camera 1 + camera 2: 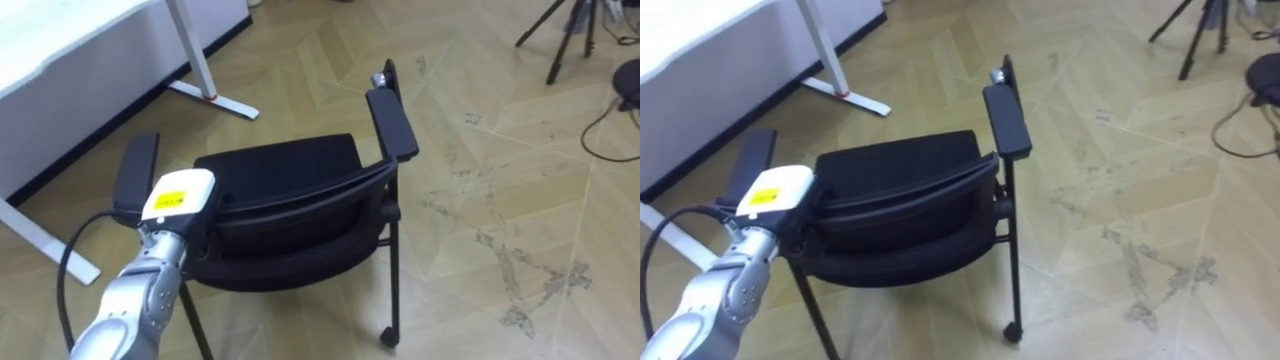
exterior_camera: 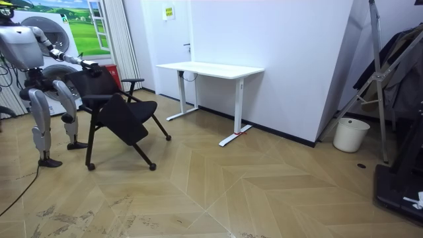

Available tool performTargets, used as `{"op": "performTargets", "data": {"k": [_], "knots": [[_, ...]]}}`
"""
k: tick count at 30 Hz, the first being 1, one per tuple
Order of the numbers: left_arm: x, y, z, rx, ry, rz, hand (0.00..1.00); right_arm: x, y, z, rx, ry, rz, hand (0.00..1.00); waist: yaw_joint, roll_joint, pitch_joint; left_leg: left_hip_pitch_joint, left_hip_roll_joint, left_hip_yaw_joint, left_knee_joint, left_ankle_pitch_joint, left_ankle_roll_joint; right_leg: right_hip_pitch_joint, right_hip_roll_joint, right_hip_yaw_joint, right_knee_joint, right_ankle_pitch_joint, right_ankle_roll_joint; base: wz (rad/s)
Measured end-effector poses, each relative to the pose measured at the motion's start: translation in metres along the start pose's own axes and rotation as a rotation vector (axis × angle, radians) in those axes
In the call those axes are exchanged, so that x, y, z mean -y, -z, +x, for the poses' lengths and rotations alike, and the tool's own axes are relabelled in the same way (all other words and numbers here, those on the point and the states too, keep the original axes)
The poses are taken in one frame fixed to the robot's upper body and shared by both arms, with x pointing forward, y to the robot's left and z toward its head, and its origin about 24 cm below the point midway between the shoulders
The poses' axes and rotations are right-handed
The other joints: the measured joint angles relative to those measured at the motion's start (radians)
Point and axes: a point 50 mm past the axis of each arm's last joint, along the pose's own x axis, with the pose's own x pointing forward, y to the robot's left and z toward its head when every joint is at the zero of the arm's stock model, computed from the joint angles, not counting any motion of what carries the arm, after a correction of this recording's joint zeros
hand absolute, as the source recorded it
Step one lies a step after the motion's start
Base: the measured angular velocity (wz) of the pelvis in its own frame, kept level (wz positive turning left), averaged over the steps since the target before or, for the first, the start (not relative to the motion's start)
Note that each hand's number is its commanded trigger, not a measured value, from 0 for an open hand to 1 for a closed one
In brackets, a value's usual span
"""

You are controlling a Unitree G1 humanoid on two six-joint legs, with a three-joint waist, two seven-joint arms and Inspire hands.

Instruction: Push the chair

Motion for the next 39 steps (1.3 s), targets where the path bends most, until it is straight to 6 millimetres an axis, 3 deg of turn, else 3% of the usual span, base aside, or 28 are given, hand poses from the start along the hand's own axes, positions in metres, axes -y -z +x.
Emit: {"op": "performTargets", "data": {"k": [4,9,15,19,25,32,34,39], "knots": [[-0.007,-0.001,0.002,0.014,-0.020,0.013,1.00,-0.018,-0.075,-0.013,0.313,0.043,-0.004,0.00,-0.005,-0.004,-0.0009,-0.042,0.010,0.001,0.056,-0.024,0.006,-0.023,0.005,0.001,0.029,-0.002,0.003,0.04],[-0.008,-0.001,0.001,0.018,-0.024,0.014,1.00,-0.049,-0.120,-0.042,0.589,0.050,-0.108,0.00,0.009,0.001,-0.0034,-0.045,0.012,0.013,0.055,-0.025,0.007,-0.042,0.003,0.016,0.043,-0.003,0.004,-0.07],[-0.008,-0.002,0.002,0.024,-0.022,0.014,1.00,-0.093,-0.150,-0.095,0.958,-0.023,-0.315,0.00,0.026,-0.005,0.0016,-0.030,0.013,0.025,0.038,-0.025,0.006,-0.048,0.002,0.031,0.056,-0.011,0.003,-0.08],[-0.007,-0.004,0.002,0.038,-0.021,0.015,1.00,-0.117,-0.154,-0.126,1.133,-0.090,-0.406,0.00,0.047,-0.004,0.0022,-0.016,0.013,0.038,0.022,-0.024,0.006,-0.048,0.001,0.042,0.057,-0.011,0.003,-0.08],[-0.008,-0.013,0.005,0.079,-0.024,0.022,1.00,-0.146,-0.141,-0.152,1.273,-0.218,-0.575,0.00,0.096,-0.002,0.0044,-0.011,0.014,0.052,0.013,-0.024,0.005,-0.054,0.000,0.051,0.059,-0.010,0.003,-0.05],[-0.009,-0.023,0.008,0.127,-0.022,0.035,1.00,-0.175,-0.122,-0.170,1.356,-0.365,-0.756,0.00,0.130,-0.004,0.0075,-0.008,0.014,0.051,0.008,-0.024,0.005,-0.047,0.000,0.042,0.056,-0.010,0.002,0.02],[-0.010,-0.026,0.009,0.147,-0.021,0.042,1.00,-0.183,-0.111,-0.174,1.376,-0.421,-0.831,0.00,0.144,-0.008,0.0162,0.005,0.014,0.052,0.002,-0.024,0.005,-0.037,0.000,0.034,0.055,-0.010,0.002,0.00],[-0.012,-0.030,0.010,0.172,-0.029,0.050,1.00,-0.194,-0.094,-0.179,1.387,-0.515,-0.950,0.00,0.151,-0.005,0.0147,0.005,0.013,0.052,-0.004,-0.023,0.003,-0.037,-0.004,0.005,0.056,-0.010,0.003,0.04]]}}
